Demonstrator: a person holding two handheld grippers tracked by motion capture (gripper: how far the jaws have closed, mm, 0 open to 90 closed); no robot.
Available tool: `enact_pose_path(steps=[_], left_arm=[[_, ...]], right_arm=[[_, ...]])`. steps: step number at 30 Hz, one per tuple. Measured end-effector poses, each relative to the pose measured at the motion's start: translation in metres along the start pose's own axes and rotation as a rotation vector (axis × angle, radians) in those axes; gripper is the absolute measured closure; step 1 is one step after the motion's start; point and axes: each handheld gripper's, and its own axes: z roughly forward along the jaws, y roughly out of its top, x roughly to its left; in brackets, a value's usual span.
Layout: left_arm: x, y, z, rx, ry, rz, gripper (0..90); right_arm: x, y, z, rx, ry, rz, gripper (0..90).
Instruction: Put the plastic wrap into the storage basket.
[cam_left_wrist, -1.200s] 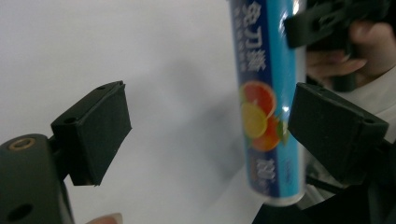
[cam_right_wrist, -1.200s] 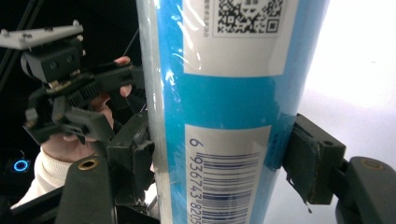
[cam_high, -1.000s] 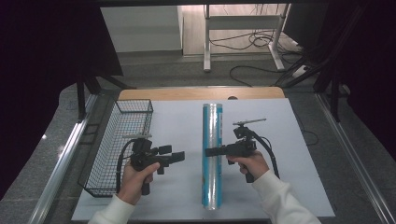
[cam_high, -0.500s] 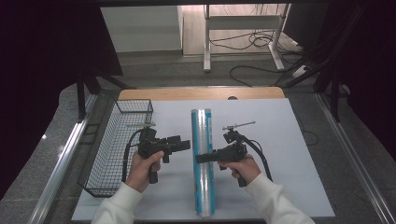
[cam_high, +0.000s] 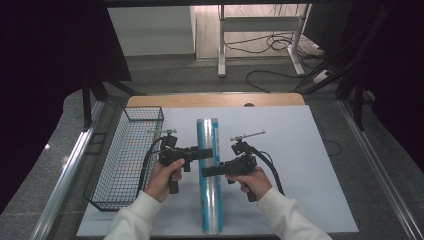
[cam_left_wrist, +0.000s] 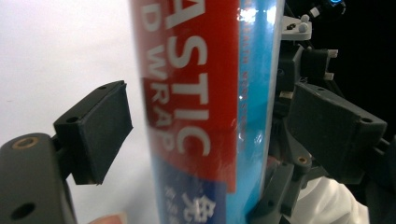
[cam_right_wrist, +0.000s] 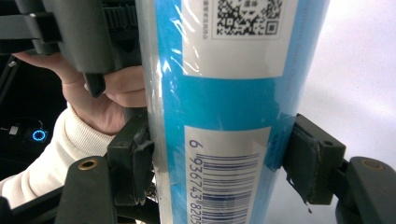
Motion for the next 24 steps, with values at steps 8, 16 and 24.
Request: enact_pose_path(steps=[8, 16, 24], left_arm=[[0.0015, -0.0023, 0.0033, 0.022, 0.005, 0.015, 29.8], [0.0027, -0.0017, 0.002, 0.032, 0.015, -0.011, 31.7], [0.0027, -0.0003, -0.006, 0.032, -0.013, -0.014, 32.1]], right_arm=[[0.0008, 0.0, 0.0025, -0.006, 0.022, 0.008, 32.3], [-0.0008, -0.0008, 0.0049, -0.003, 0.026, 0.021, 32.1], [-0.0027, -0.0038, 0.0073, -0.053, 0.086, 0.038, 27.8]])
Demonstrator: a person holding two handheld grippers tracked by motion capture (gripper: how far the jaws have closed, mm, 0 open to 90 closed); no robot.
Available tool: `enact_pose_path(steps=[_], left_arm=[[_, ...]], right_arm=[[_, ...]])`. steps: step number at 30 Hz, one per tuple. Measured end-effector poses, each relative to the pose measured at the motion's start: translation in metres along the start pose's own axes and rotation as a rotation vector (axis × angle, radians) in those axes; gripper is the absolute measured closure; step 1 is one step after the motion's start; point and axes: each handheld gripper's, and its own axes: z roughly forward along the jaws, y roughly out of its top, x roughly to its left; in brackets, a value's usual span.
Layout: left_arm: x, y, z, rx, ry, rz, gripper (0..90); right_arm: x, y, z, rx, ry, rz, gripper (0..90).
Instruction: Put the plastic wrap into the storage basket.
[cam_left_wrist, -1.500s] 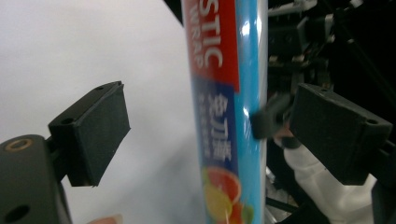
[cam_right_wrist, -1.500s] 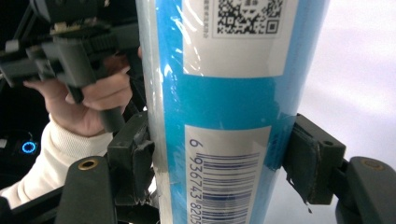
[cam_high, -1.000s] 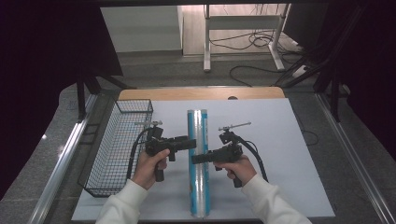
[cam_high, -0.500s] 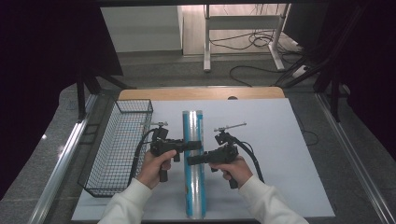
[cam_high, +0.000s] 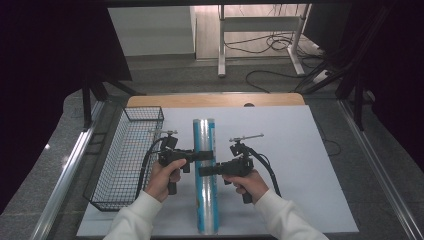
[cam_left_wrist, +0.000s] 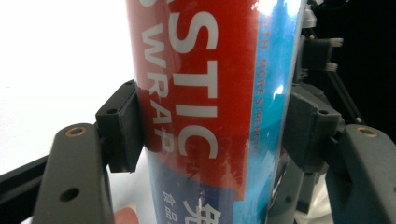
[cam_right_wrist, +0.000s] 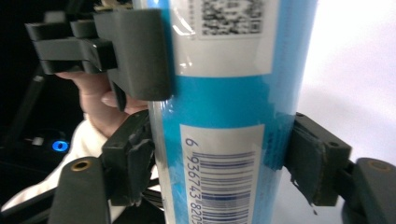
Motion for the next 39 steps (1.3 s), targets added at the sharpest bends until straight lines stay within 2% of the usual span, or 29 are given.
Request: enact_pose_path(steps=[3, 7, 10, 11, 12, 13, 14, 16, 18, 21, 23, 24, 26, 27, 29, 30, 39], left_arm=[[0.0, 0.001, -0.005, -0.013, -0.027, -0.012, 32.1], [-0.002, 0.003, -0.012, -0.023, -0.026, -0.012, 32.1], [-0.002, 0.003, -0.02, -0.028, -0.011, -0.014, 32.2], [-0.002, 0.003, -0.02, -0.028, -0.011, -0.014, 32.2], [-0.003, 0.003, -0.023, -0.034, -0.002, -0.011, 32.2], [-0.003, 0.004, -0.027, -0.04, 0.008, -0.007, 32.2], [-0.004, 0.004, -0.031, -0.047, 0.015, -0.005, 32.1], [-0.004, 0.004, -0.037, -0.057, 0.018, -0.011, 32.1], [-0.004, 0.005, -0.045, -0.062, 0.025, -0.015, 32.1], [-0.006, 0.006, -0.055, -0.063, 0.046, -0.012, 32.1], [-0.007, 0.007, -0.067, -0.063, 0.056, -0.018, 32.2], [-0.007, 0.007, -0.067, -0.063, 0.056, -0.018, 32.1], [-0.009, 0.009, -0.081, -0.072, 0.068, -0.021, 32.2], [-0.009, 0.009, -0.081, -0.072, 0.068, -0.021, 32.1], [-0.013, 0.013, -0.096, -0.081, 0.095, -0.014, 32.1], [-0.013, 0.013, -0.096, -0.081, 0.095, -0.014, 32.1], [-0.024, 0.03, -0.142, -0.089, 0.187, -0.011, 32.1]], right_arm=[[0.004, -0.001, 0.0, -0.02, 0.018, -0.038, 22.3], [0.014, 0.0, -0.008, -0.044, -0.015, -0.1, 15.9], [0.019, 0.0, -0.025, -0.08, -0.041, -0.132, 12.9], [0.019, 0.0, -0.025, -0.08, -0.041, -0.132, 12.9], [0.019, 0.0, -0.037, -0.092, -0.07, -0.152, 12.3], [0.019, 0.0, -0.037, -0.092, -0.07, -0.152, 12.3], [0.016, -0.002, -0.052, -0.11, -0.099, -0.161, 12.3], [0.015, -0.003, -0.056, -0.116, -0.106, -0.158, 12.3], [0.007, -0.008, -0.075, -0.141, -0.126, -0.147, 12.6], [0.002, -0.011, -0.084, -0.15, -0.148, -0.136, 12.7], [-0.006, -0.016, -0.094, -0.161, -0.17, -0.106, 12.9], [-0.006, -0.016, -0.094, -0.161, -0.17, -0.106, 12.9], [-0.015, -0.021, -0.104, -0.172, -0.192, -0.081, 13.4], [-0.017, -0.023, -0.105, -0.175, -0.195, -0.075, 13.4], [-0.02, -0.026, -0.11, -0.179, -0.206, -0.067, 13.6], [-0.02, -0.026, -0.11, -0.179, -0.206, -0.067, 13.6], [-0.03, -0.036, -0.124, -0.202, -0.235, -0.039, 15.2]])
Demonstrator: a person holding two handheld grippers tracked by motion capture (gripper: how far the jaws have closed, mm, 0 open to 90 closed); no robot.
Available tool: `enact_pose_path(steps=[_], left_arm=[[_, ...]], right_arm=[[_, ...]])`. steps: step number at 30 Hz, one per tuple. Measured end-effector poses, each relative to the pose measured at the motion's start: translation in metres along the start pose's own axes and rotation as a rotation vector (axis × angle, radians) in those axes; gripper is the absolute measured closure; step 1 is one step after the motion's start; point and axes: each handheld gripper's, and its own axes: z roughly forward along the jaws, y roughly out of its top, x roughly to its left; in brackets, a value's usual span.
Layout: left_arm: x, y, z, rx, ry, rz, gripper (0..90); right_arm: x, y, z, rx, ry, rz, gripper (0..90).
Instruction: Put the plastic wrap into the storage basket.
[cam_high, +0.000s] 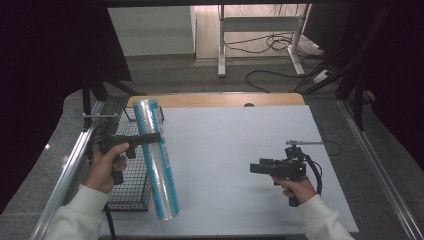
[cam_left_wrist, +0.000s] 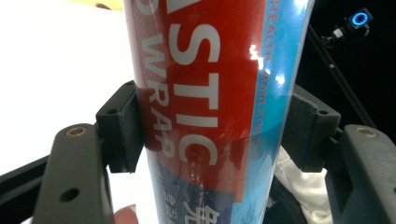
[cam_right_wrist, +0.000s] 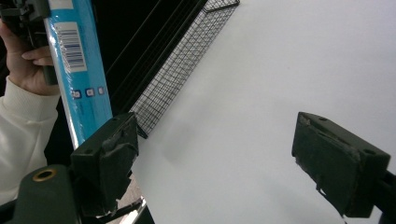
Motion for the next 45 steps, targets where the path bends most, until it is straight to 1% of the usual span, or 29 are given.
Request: enact_pose_path(steps=[2, 3, 8, 11, 15, 17, 21, 24, 28, 32, 36, 37, 39, 40, 41, 42, 45], left_arm=[[0.001, 0.005, -0.008, -0.001, 0.024, 0.002, 32.2], [0.001, 0.005, -0.008, -0.001, 0.024, 0.002, 32.2], [0.001, 0.021, -0.03, 0.01, 0.095, 0.017, 32.1], [0.0, 0.029, -0.042, 0.013, 0.122, 0.025, 32.1], [-0.001, 0.037, -0.053, 0.019, 0.165, 0.035, 32.2], [-0.001, 0.041, -0.059, 0.02, 0.19, 0.038, 32.1], [0.001, 0.046, -0.068, 0.021, 0.233, 0.039, 32.2], [0.002, 0.048, -0.072, 0.022, 0.272, 0.046, 32.1], [0.005, 0.053, -0.077, 0.036, 0.307, 0.048, 32.2], [0.005, 0.057, -0.084, 0.045, 0.345, 0.063, 32.2], [0.006, 0.057, -0.089, 0.055, 0.387, 0.075, 32.2], [0.007, 0.056, -0.088, 0.067, 0.403, 0.077, 32.2], [0.008, 0.055, -0.088, 0.075, 0.409, 0.077, 32.2], [0.011, 0.053, -0.086, 0.094, 0.423, 0.078, 32.2], [0.012, 0.051, -0.085, 0.1, 0.432, 0.079, 32.2], [0.012, 0.051, -0.085, 0.1, 0.432, 0.079, 32.2], [0.018, 0.047, -0.081, 0.125, 0.456, 0.08, 32.2]], right_arm=[[-0.002, -0.001, -0.002, -0.001, -0.005, 0.001, 15.2], [-0.002, -0.001, -0.002, -0.004, -0.008, 0.002, 15.3], [-0.004, -0.001, -0.005, -0.016, -0.008, 0.011, 15.6], [-0.005, -0.001, -0.007, -0.021, -0.01, 0.02, 16.1], [-0.006, -0.002, -0.008, -0.03, -0.018, 0.016, 17.0], [-0.006, -0.001, -0.01, -0.044, -0.013, 0.023, 17.2], [-0.007, -0.001, -0.011, -0.048, -0.011, 0.024, 17.2], [-0.007, -0.001, -0.01, -0.044, -0.01, 0.026, 17.2], [-0.007, -0.001, -0.009, -0.041, -0.012, 0.025, 17.2], [-0.008, -0.001, -0.01, -0.04, -0.014, 0.027, 17.3], [-0.01, -0.002, -0.01, -0.043, -0.016, 0.033, 17.3], [-0.01, -0.002, -0.011, -0.043, -0.016, 0.032, 17.2], [-0.01, -0.002, -0.01, -0.046, -0.014, 0.03, 17.3], [-0.01, -0.002, -0.01, -0.046, -0.014, 0.029, 17.2], [-0.009, -0.002, -0.01, -0.044, -0.014, 0.033, 17.3], [-0.01, -0.002, -0.01, -0.044, -0.015, 0.028, 17.2], [-0.01, -0.002, -0.01, -0.044, -0.016, 0.03, 17.3]])
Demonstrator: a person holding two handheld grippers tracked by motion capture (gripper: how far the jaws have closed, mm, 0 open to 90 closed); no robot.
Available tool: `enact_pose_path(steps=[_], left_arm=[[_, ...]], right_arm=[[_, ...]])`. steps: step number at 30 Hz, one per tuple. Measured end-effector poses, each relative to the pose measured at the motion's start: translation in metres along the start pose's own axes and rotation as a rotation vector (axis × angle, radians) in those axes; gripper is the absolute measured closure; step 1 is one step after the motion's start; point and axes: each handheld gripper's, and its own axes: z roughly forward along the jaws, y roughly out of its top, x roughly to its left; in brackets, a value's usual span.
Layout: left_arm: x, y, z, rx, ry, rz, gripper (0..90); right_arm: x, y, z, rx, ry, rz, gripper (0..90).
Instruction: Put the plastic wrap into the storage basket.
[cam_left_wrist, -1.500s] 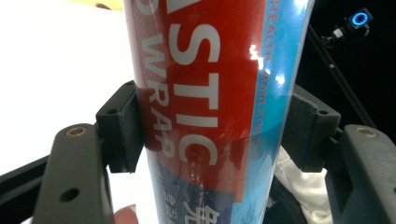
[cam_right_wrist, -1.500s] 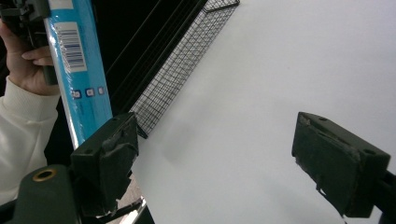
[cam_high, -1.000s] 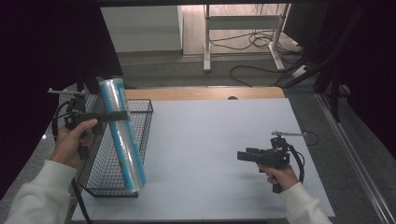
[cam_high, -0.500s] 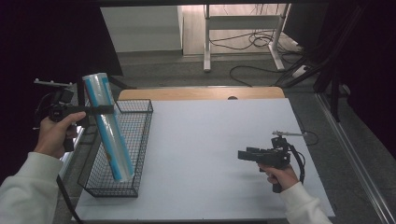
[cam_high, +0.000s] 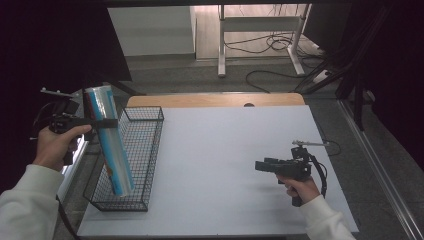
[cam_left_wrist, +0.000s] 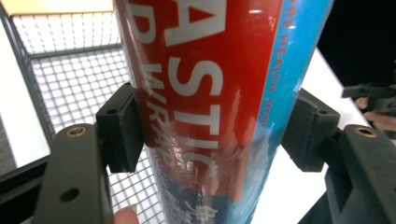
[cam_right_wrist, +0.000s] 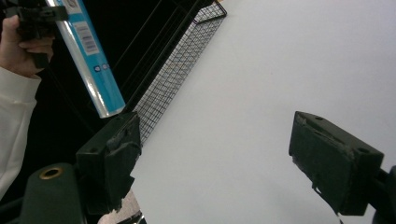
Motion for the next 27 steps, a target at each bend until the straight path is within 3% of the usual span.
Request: enact_pose_path(steps=[14, 20, 27], left_arm=[[0.011, -0.016, 0.025, 0.081, 0.04, 0.006, 32.2], [0.013, -0.019, 0.032, 0.096, 0.05, 0.008, 32.1], [0.019, -0.017, 0.044, 0.081, 0.061, -0.022, 32.0]], right_arm=[[-0.002, 0.0, 0.0, -0.003, -0.005, 0.009, 17.2], [-0.004, 0.0, 0.0, -0.005, -0.007, 0.01, 17.2], [-0.004, 0.0, 0.001, -0.005, -0.014, 0.014, 17.2]])
